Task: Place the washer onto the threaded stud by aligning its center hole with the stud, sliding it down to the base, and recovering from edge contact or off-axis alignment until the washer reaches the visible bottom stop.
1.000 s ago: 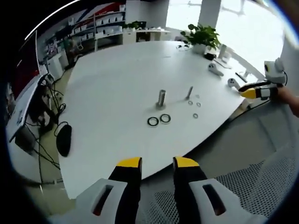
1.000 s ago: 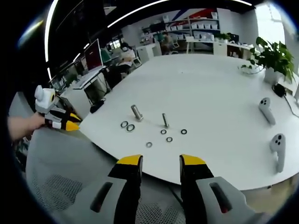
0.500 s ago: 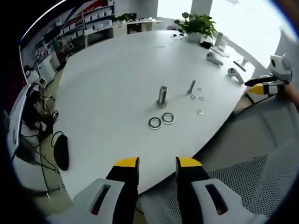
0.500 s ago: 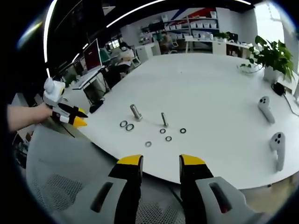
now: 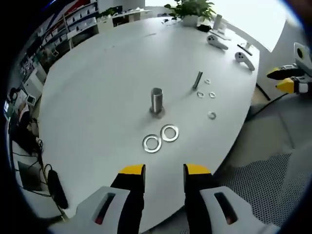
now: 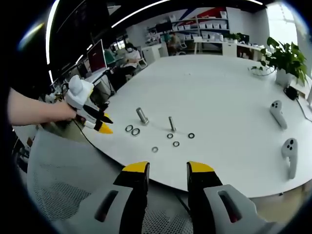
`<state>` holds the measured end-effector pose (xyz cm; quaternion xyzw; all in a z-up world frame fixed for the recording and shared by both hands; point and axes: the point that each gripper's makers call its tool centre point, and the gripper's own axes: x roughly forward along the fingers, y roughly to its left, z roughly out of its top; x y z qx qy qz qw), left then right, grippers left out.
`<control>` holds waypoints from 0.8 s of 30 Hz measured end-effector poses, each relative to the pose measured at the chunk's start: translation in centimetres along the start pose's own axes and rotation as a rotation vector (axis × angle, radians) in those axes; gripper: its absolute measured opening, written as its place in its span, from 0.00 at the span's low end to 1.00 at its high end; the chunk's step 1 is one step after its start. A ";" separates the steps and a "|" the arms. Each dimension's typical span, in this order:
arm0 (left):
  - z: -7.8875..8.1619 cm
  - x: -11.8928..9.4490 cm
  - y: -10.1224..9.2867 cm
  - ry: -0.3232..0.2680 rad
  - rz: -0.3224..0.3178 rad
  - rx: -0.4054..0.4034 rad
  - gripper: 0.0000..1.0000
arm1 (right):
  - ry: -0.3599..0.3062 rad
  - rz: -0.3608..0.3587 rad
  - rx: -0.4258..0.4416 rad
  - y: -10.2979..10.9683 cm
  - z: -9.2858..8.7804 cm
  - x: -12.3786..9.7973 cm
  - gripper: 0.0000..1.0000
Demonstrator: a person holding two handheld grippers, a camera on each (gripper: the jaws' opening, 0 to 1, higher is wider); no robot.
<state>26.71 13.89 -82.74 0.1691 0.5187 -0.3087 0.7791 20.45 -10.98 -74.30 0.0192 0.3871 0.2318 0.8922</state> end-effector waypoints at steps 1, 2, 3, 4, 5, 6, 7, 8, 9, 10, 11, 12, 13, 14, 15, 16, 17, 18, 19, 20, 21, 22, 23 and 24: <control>0.1 0.3 0.0 0.006 -0.005 -0.001 0.30 | 0.000 0.000 -0.001 0.0 0.0 0.0 0.33; 0.4 0.8 -0.1 0.009 -0.025 -0.027 0.30 | 0.002 -0.001 -0.001 0.0 0.0 0.0 0.33; 0.6 1.0 -0.1 0.009 -0.035 -0.048 0.30 | 0.002 -0.001 0.000 0.0 0.0 0.0 0.33; 0.7 1.4 0.1 0.017 -0.029 -0.040 0.30 | 0.004 -0.001 0.001 -0.1 -0.1 0.0 0.33; 0.5 1.6 0.2 0.038 -0.020 -0.024 0.31 | 0.004 -0.001 0.001 -0.1 -0.1 0.0 0.33; 0.3 1.9 0.4 0.068 -0.009 0.002 0.31 | 0.003 -0.001 0.000 -0.1 -0.1 0.0 0.32; 0.2 2.1 0.4 0.075 -0.011 0.004 0.31 | 0.003 -0.001 0.000 -0.1 0.0 0.0 0.32; 0.2 2.4 0.6 0.083 -0.010 0.005 0.31 | 0.003 0.000 -0.001 -0.1 0.0 0.0 0.32; 0.2 2.7 0.8 0.088 -0.009 0.009 0.31 | 0.004 0.001 -0.002 -0.1 0.0 0.0 0.32; 0.4 2.8 0.9 0.093 -0.003 0.022 0.31 | 0.004 0.001 -0.004 -0.1 0.0 0.0 0.32; 0.5 2.9 1.1 0.095 0.002 0.028 0.31 | 0.004 0.001 -0.004 0.0 0.0 0.0 0.32; 0.6 3.2 1.3 0.100 0.007 0.036 0.31 | 0.003 0.001 -0.004 -0.1 0.0 0.0 0.32; 0.7 3.3 1.5 0.102 0.010 0.040 0.31 | 0.003 0.001 -0.003 -0.1 0.0 0.0 0.32; 0.8 3.5 1.7 0.104 0.009 0.041 0.31 | 0.002 0.000 -0.002 -0.1 0.0 0.0 0.32; 0.8 3.9 1.7 0.114 0.000 0.041 0.31 | 0.001 0.000 -0.001 -0.1 0.0 0.0 0.32; 0.7 4.0 1.7 0.125 -0.005 0.045 0.31 | 0.002 0.000 -0.002 -0.1 0.0 0.0 0.32; 0.7 4.2 1.8 0.139 0.001 0.065 0.31 | 0.002 0.000 -0.003 -0.1 0.0 0.1 0.32; 0.8 4.3 2.0 0.141 0.005 0.076 0.31 | 0.002 0.000 -0.003 -0.1 0.0 0.1 0.32; 0.9 4.6 2.1 0.144 0.005 0.074 0.32 | 0.002 0.000 -0.002 -0.1 0.0 0.1 0.32; 1.0 4.6 2.1 0.148 0.003 0.070 0.32 | 0.001 -0.001 -0.002 -0.1 0.0 0.0 0.32; 1.1 4.7 1.9 0.151 -0.001 0.071 0.32 | 0.001 -0.001 -0.001 -0.1 0.0 0.0 0.32; 1.1 4.9 2.0 0.155 0.002 0.080 0.33 | 0.003 -0.001 -0.001 -0.1 -0.1 0.0 0.32; 1.1 5.0 2.1 0.159 0.005 0.091 0.33 | 0.005 0.000 -0.002 -0.1 -0.1 0.1 0.32; 1.1 5.1 2.0 0.165 0.002 0.097 0.32 | 0.006 0.000 -0.004 -0.1 -0.1 0.1 0.32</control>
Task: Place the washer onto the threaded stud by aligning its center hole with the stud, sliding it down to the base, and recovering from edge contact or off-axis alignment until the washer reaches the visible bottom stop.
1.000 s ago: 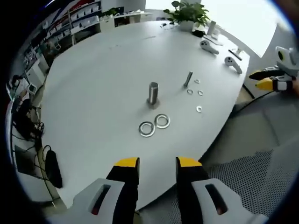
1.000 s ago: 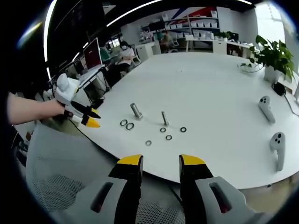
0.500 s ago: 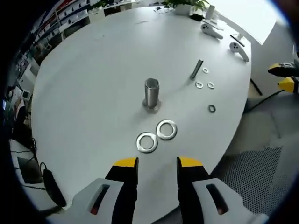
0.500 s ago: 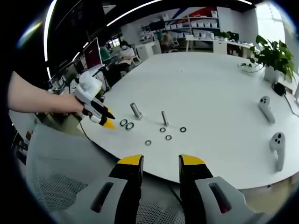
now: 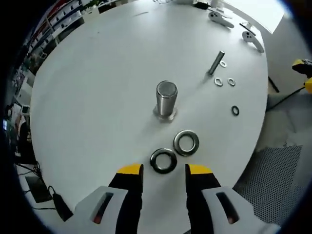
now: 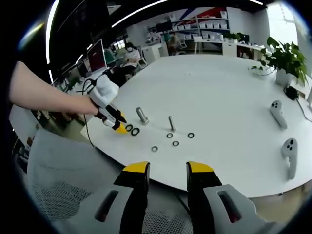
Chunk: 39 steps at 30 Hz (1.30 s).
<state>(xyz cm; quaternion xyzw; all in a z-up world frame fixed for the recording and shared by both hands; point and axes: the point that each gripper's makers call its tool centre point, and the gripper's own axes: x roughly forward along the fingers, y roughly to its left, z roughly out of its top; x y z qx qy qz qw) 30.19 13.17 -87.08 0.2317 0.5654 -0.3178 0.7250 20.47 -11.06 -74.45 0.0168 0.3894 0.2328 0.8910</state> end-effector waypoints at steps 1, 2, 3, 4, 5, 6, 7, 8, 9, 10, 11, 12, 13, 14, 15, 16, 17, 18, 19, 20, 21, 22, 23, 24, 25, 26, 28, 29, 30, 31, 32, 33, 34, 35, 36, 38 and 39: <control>0.0 0.2 -0.2 0.011 -0.010 0.001 0.32 | 0.000 0.001 -0.002 0.0 0.0 0.0 0.32; 0.0 0.4 -0.2 0.018 -0.012 0.005 0.32 | 0.000 0.000 -0.001 0.0 0.0 0.0 0.32; 0.0 0.5 -0.2 0.023 -0.011 0.013 0.32 | -0.001 -0.001 0.000 0.0 0.0 0.0 0.32; 0.0 0.6 -0.3 0.030 -0.015 0.021 0.32 | -0.002 -0.001 0.001 -0.1 0.0 0.0 0.32; 0.0 0.6 -0.4 0.035 -0.018 0.023 0.32 | -0.003 -0.003 0.003 -0.1 0.1 0.0 0.32; 0.1 0.6 -0.2 0.040 -0.003 0.050 0.31 | -0.004 -0.004 0.004 -0.1 0.1 0.0 0.32; -0.1 0.7 -0.1 0.054 0.002 0.058 0.30 | -0.005 -0.004 0.005 -0.1 0.1 0.0 0.32; -0.1 0.7 -0.2 0.061 0.009 0.060 0.30 | -0.006 -0.005 0.006 -0.1 0.1 0.0 0.32; 0.0 0.7 -0.2 0.069 0.007 0.061 0.30 | -0.009 -0.007 0.008 -0.2 0.2 0.0 0.32; 0.0 0.7 -0.2 0.078 0.008 0.056 0.30 | -0.011 -0.008 0.009 -0.2 0.2 0.0 0.32; 0.0 0.7 -0.1 0.089 0.005 0.059 0.30 | -0.012 -0.007 0.011 -0.2 0.2 0.0 0.32; 0.0 0.7 -0.1 0.096 0.003 0.063 0.30 | -0.012 -0.007 0.010 -0.2 0.2 0.0 0.32; 0.0 0.6 -0.2 0.105 0.000 0.061 0.31 | -0.009 -0.006 0.009 -0.2 0.2 0.0 0.32; 0.0 0.6 -0.1 0.111 0.001 0.058 0.30 | -0.008 -0.006 0.008 -0.2 0.1 0.0 0.32; 0.0 0.7 -0.1 0.119 0.003 0.060 0.30 | -0.010 -0.007 0.009 -0.2 0.2 0.0 0.32; 0.0 0.7 -0.2 0.125 0.003 0.063 0.30 | -0.013 -0.008 0.012 -0.2 0.2 0.0 0.32; 0.0 0.7 -0.1 0.134 0.002 0.064 0.30 | -0.015 -0.009 0.013 -0.2 0.3 -0.1 0.32; 0.0 0.7 -0.1 0.136 0.002 0.061 0.30 | -0.017 -0.010 0.014 -0.3 0.3 -0.1 0.32; 0.0 0.7 0.1 0.138 0.003 0.059 0.30 | -0.017 -0.010 0.015 -0.2 0.3 -0.1 0.32; 0.0 0.6 0.0 0.138 0.002 0.053 0.29 | -0.016 -0.010 0.015 -0.2 0.3 -0.1 0.32; 0.0 0.5 0.0 0.137 0.003 0.048 0.28 | -0.015 -0.009 0.014 -0.2 0.3 -0.1 0.32; 0.0 0.6 0.1 0.135 0.003 0.046 0.28 | -0.016 -0.010 0.014 -0.2 0.3 -0.1 0.32; 0.0 0.8 0.3 0.132 0.003 0.049 0.27 | -0.016 -0.009 0.014 -0.2 0.3 -0.1 0.32; 0.0 0.8 0.3 0.131 0.003 0.052 0.27 | -0.016 -0.009 0.015 -0.2 0.3 -0.1 0.32; 0.1 0.8 0.2 0.131 0.002 0.058 0.26 | -0.017 -0.009 0.015 -0.2 0.3 -0.1 0.32; 0.1 0.7 0.0 0.132 0.004 0.082 0.26 | -0.018 -0.009 0.015 -0.2 0.3 -0.1 0.32; 0.4 0.8 -0.3 0.127 0.006 0.153 0.24 | -0.015 -0.009 0.015 -0.2 0.3 -0.1 0.32; 0.4 0.8 -0.4 0.131 0.007 0.160 0.23 | -0.014 -0.009 0.014 -0.2 0.3 -0.1 0.32; 0.4 0.7 -0.6 0.131 0.004 0.156 0.22 | -0.015 -0.010 0.015 -0.2 0.3 -0.1 0.32; 0.4 0.6 -0.6 0.132 0.003 0.152 0.22 | -0.016 -0.011 0.016 -0.2 0.3 -0.1 0.32; 0.4 0.7 -0.3 0.134 0.001 0.145 0.22 | -0.016 -0.010 0.016 -0.2 0.3 -0.1 0.32; 0.4 0.7 -0.2 0.132 -0.001 0.140 0.22 | -0.013 -0.009 0.013 -0.2 0.2 -0.1 0.32; 0.3 0.6 -0.4 0.128 -0.002 0.138 0.22 | -0.012 -0.009 0.013 -0.2 0.2 -0.1 0.32; 0.3 0.6 -0.4 0.124 -0.004 0.141 0.22 | -0.013 -0.010 0.014 -0.2 0.3 -0.1 0.32; 0.3 0.6 -0.4 0.121 -0.006 0.142 0.22 | -0.014 -0.011 0.015 -0.2 0.3 -0.1 0.32; 0.3 0.6 -0.3 0.119 -0.015 0.141 0.22 | -0.012 -0.013 0.018 -0.3 0.2 -0.1 0.32; 0.3 0.5 -0.3 0.119 -0.017 0.146 0.22 | -0.011 -0.013 0.017 -0.3 0.1 -0.1 0.32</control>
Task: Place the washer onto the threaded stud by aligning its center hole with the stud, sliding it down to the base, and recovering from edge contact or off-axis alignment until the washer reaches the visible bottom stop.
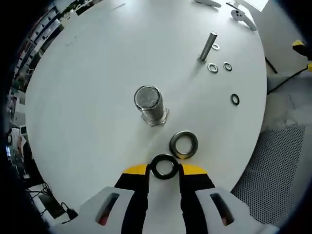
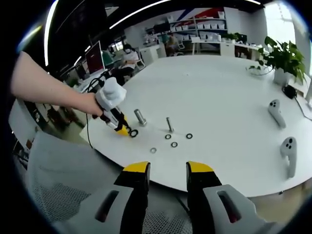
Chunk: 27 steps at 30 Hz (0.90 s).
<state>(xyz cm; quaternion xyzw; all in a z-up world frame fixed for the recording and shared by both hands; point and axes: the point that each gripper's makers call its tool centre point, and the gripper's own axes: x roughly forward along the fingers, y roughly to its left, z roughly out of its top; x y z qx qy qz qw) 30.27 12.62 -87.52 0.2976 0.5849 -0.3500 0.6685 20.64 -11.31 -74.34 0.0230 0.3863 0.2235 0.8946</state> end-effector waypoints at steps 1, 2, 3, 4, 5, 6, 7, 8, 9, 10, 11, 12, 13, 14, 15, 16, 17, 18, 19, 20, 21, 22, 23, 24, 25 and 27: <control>0.0 -0.1 -0.1 0.000 0.000 0.007 0.22 | 0.000 -0.001 0.000 0.0 0.0 0.0 0.32; -0.1 -0.2 -0.4 0.004 -0.004 0.040 0.22 | -0.002 -0.003 0.001 0.0 0.0 0.0 0.32; -0.1 -0.2 -0.4 0.011 -0.009 0.056 0.23 | -0.001 -0.003 0.003 -0.1 0.0 0.0 0.32; -0.2 -0.2 -0.4 0.021 -0.016 0.100 0.23 | 0.000 -0.003 0.004 -0.1 0.0 0.0 0.32; -0.2 -0.3 -0.6 0.030 -0.020 0.126 0.24 | -0.002 -0.004 0.004 -0.1 0.0 -0.1 0.32; -0.1 -0.4 -0.8 0.036 -0.020 0.130 0.24 | -0.006 -0.004 0.006 -0.1 0.1 -0.1 0.32; -0.1 -0.4 -1.0 0.037 -0.018 0.130 0.24 | -0.008 -0.004 0.010 -0.1 0.1 -0.1 0.32; -0.1 -0.5 -1.0 0.042 -0.017 0.129 0.24 | -0.008 -0.004 0.010 -0.1 0.1 -0.1 0.32; -0.1 -0.5 -1.2 0.046 -0.014 0.132 0.24 | -0.008 -0.005 0.010 -0.1 0.1 -0.1 0.32; -0.1 -0.5 -1.2 0.048 -0.012 0.135 0.24 | -0.007 -0.005 0.010 -0.1 0.1 -0.1 0.32; -0.1 -0.7 -1.3 0.051 -0.009 0.133 0.24 | -0.006 -0.004 0.010 -0.1 0.1 -0.1 0.32; -0.1 -0.7 -1.4 0.052 -0.007 0.133 0.24 | -0.007 -0.005 0.008 -0.1 0.1 -0.1 0.32; -0.2 -0.8 -1.4 0.052 -0.006 0.135 0.24 | -0.008 -0.005 0.009 -0.1 0.2 -0.1 0.32; -0.2 -0.8 -1.5 0.051 -0.004 0.136 0.23 | -0.007 -0.005 0.010 -0.1 0.1 -0.1 0.32; -0.2 -0.8 -1.5 0.048 -0.004 0.135 0.23 | -0.007 -0.005 0.009 -0.1 0.1 -0.1 0.32; -0.2 -0.9 -1.6 0.045 -0.005 0.140 0.22 | -0.008 -0.006 0.008 -0.1 0.2 -0.1 0.32; -0.3 -0.8 -1.4 0.044 -0.005 0.137 0.21 | -0.010 -0.006 0.009 -0.1 0.2 -0.1 0.32; -0.3 -0.8 -1.4 0.043 -0.005 0.134 0.21 | -0.010 -0.007 0.011 -0.1 0.2 -0.1 0.32; -0.3 -0.8 -1.3 0.042 -0.006 0.136 0.21 | -0.008 -0.007 0.013 -0.1 0.2 -0.1 0.32; -0.3 -0.8 -1.3 0.041 -0.007 0.136 0.21 | -0.008 -0.008 0.012 -0.2 0.1 -0.1 0.32; -0.3 -0.8 -1.3 0.041 -0.007 0.135 0.21 | -0.009 -0.008 0.011 -0.2 0.2 -0.1 0.32; -0.2 -0.8 -1.2 0.040 -0.008 0.133 0.20 | -0.009 -0.009 0.011 -0.2 0.2 0.0 0.32; -0.2 -0.8 -1.2 0.041 -0.008 0.134 0.20 | -0.007 -0.008 0.011 -0.2 0.2 0.0 0.32; -0.2 -0.8 -1.2 0.043 -0.006 0.136 0.20 | -0.005 -0.009 0.010 -0.2 0.1 0.0 0.32; -0.2 -0.7 -1.2 0.042 -0.005 0.135 0.20 | -0.005 -0.010 0.009 -0.2 0.1 0.0 0.32; -0.3 -0.7 -1.1 0.030 -0.012 0.142 0.20 | -0.008 -0.011 0.012 -0.2 0.2 -0.1 0.32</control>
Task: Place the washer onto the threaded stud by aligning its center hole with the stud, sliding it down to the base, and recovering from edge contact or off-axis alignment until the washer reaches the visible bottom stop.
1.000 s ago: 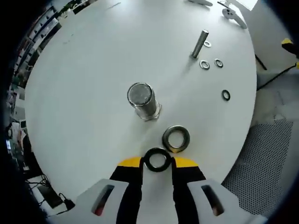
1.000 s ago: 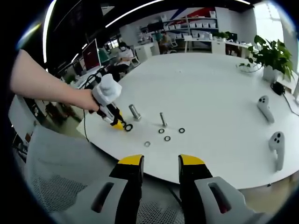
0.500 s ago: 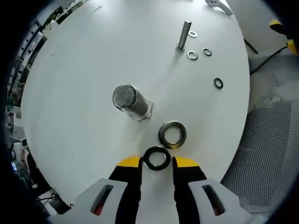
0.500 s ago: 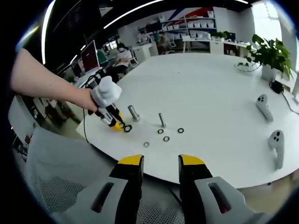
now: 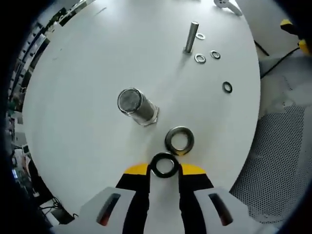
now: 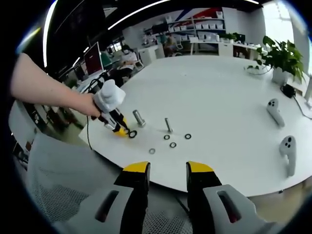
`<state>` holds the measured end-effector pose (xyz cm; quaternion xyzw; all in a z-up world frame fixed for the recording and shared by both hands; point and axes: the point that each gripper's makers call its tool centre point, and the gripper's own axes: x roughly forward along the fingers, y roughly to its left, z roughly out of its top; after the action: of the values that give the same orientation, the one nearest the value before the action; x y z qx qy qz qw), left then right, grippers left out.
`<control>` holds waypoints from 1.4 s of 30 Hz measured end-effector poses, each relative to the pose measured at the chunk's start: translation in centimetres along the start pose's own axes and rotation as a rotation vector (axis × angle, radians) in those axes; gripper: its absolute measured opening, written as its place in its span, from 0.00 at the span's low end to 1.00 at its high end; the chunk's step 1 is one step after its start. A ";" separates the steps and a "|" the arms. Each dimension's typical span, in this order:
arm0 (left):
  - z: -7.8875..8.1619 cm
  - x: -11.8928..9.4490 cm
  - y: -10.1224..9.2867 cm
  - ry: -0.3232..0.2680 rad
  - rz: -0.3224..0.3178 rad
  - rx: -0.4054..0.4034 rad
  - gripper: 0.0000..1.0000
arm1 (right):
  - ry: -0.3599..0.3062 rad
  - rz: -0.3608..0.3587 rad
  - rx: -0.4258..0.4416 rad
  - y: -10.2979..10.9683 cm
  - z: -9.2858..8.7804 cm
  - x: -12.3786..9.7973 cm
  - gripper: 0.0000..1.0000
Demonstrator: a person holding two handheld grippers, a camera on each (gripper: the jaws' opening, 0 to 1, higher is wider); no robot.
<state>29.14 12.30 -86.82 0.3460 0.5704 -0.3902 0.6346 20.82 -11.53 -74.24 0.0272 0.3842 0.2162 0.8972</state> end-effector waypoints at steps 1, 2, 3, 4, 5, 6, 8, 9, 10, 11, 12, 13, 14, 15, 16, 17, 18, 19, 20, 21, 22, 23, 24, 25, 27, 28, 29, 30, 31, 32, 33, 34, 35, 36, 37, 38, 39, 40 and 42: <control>-0.1 0.0 0.0 -0.008 -0.002 0.003 0.20 | -0.001 0.000 0.000 0.0 0.0 0.0 0.32; -0.1 0.0 0.0 -0.014 -0.004 0.005 0.19 | -0.002 0.000 0.000 0.0 0.0 0.0 0.32; 0.0 0.0 0.0 -0.018 -0.004 0.003 0.19 | -0.001 0.000 0.000 0.0 0.0 0.0 0.32; 0.0 0.0 0.0 -0.022 -0.003 -0.001 0.19 | 0.000 0.000 -0.001 0.0 0.0 0.0 0.32; 0.0 0.0 0.0 -0.023 -0.002 0.000 0.19 | 0.001 0.001 -0.001 0.0 0.0 0.0 0.32; 0.1 0.1 0.0 -0.025 -0.001 -0.004 0.19 | 0.002 0.001 -0.002 0.0 0.0 0.0 0.32; 0.1 0.1 0.1 -0.020 -0.002 -0.002 0.19 | 0.001 0.001 -0.002 0.0 0.0 0.0 0.32; 0.0 0.1 0.0 -0.017 -0.005 -0.004 0.19 | 0.000 0.002 -0.002 0.0 0.0 0.0 0.32; 0.0 0.1 0.0 -0.013 -0.010 -0.008 0.19 | 0.000 0.002 -0.002 0.0 0.0 0.0 0.32; -0.1 0.1 -0.1 -0.011 -0.010 -0.007 0.19 | 0.000 0.002 -0.003 0.0 0.0 0.0 0.32; -0.2 0.1 -0.2 -0.006 -0.010 -0.005 0.19 | 0.000 0.002 -0.003 0.0 0.0 0.0 0.32; -0.2 0.1 -0.2 -0.005 -0.008 -0.002 0.19 | 0.000 0.003 -0.003 0.0 0.0 0.0 0.32; -0.3 0.1 -0.2 -0.003 -0.005 0.002 0.19 | -0.001 0.002 -0.002 0.0 0.0 0.0 0.32; -0.3 0.0 -0.2 -0.003 -0.003 0.003 0.19 | -0.003 0.002 -0.001 0.0 0.1 -0.1 0.32; -0.3 0.0 -0.2 -0.003 -0.002 0.004 0.19 | -0.004 0.002 0.000 0.0 0.1 -0.1 0.32; -0.4 0.0 -0.2 -0.003 -0.003 0.003 0.19 | -0.006 0.003 0.000 0.0 0.1 -0.1 0.32; -0.3 -0.2 -0.2 -0.005 -0.003 0.002 0.19 | -0.006 0.003 0.000 0.0 0.1 0.0 0.32; -0.2 -0.5 -0.2 -0.010 -0.002 0.001 0.19 | -0.005 0.004 -0.001 0.1 0.1 0.0 0.32; -0.1 -0.7 -0.2 -0.015 0.000 0.004 0.19 | -0.006 0.004 -0.001 0.1 0.1 0.0 0.32; 0.1 -1.0 0.0 -0.019 0.004 0.010 0.19 | -0.007 0.004 0.000 0.1 0.1 0.0 0.32; 0.2 -1.3 0.0 -0.021 0.006 0.015 0.19 | -0.007 0.005 0.001 0.1 0.2 0.0 0.32; 0.4 -1.6 0.0 -0.025 0.006 0.027 0.19 | -0.007 0.006 0.000 0.1 0.2 0.0 0.32; 0.5 -1.8 0.1 -0.027 0.008 0.037 0.19 | -0.007 0.007 -0.001 0.1 0.2 0.0 0.32; 0.7 -2.1 0.1 -0.031 0.012 0.051 0.19 | -0.008 0.008 -0.001 0.1 0.2 0.0 0.32; 1.3 -2.7 0.1 -0.047 0.011 0.067 0.19 | -0.005 0.009 0.000 0.1 0.1 0.0 0.32; 1.4 -2.9 0.1 -0.052 0.010 0.073 0.19 | -0.005 0.009 0.000 0.1 0.1 0.0 0.32; 1.6 -3.0 0.1 -0.056 0.008 0.081 0.19 | -0.006 0.009 0.000 0.2 0.1 0.0 0.32; 1.8 -3.3 0.0 -0.060 0.011 0.094 0.19 | -0.005 0.010 -0.001 0.2 0.1 0.0 0.32; 1.8 -3.4 0.1 -0.062 0.014 0.098 0.19 | -0.003 0.011 -0.001 0.2 0.1 0.0 0.32; 1.9 -3.5 0.2 -0.063 0.016 0.102 0.19 | -0.003 0.012 -0.003 0.2 0.1 0.0 0.32; 2.0 -3.6 0.2 -0.064 0.016 0.106 0.19 | -0.005 0.012 -0.004 0.2 0.2 0.0 0.32; 2.1 -3.7 0.2 -0.063 0.015 0.110 0.19 | -0.004 0.012 -0.004 0.2 0.2 0.0 0.32; 2.2 -3.8 0.2 -0.064 0.015 0.124 0.19 | -0.002 0.012 -0.001 0.2 0.1 0.0 0.32; 2.3 -4.0 0.1 -0.061 0.016 0.142 0.19 | -0.001 0.011 -0.001 0.2 0.1 0.0 0.32; 2.4 -4.2 0.1 -0.060 0.015 0.156 0.19 | -0.001 0.012 -0.002 0.2 0.1 0.0 0.32; 2.6 -4.6 -0.1 -0.062 0.020 0.185 0.19 | -0.002 0.012 -0.003 0.2 0.1 0.0 0.32; 2.7 -4.8 -0.2 -0.065 0.021 0.205 0.19 | -0.003 0.011 -0.004 0.2 0.1 0.0 0.32; 3.0 -5.0 -0.2 -0.074 0.017 0.228 0.19 | -0.003 0.012 -0.004 0.2 0.1 0.0 0.32; 3.5 -5.5 -0.1 -0.093 0.030 0.261 0.19 | -0.002 0.012 -0.005 0.2 0.1 0.1 0.32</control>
<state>30.35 9.69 -80.95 0.4157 0.4796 -0.4671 0.6156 20.86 -11.31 -74.15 0.0273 0.3823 0.2226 0.8964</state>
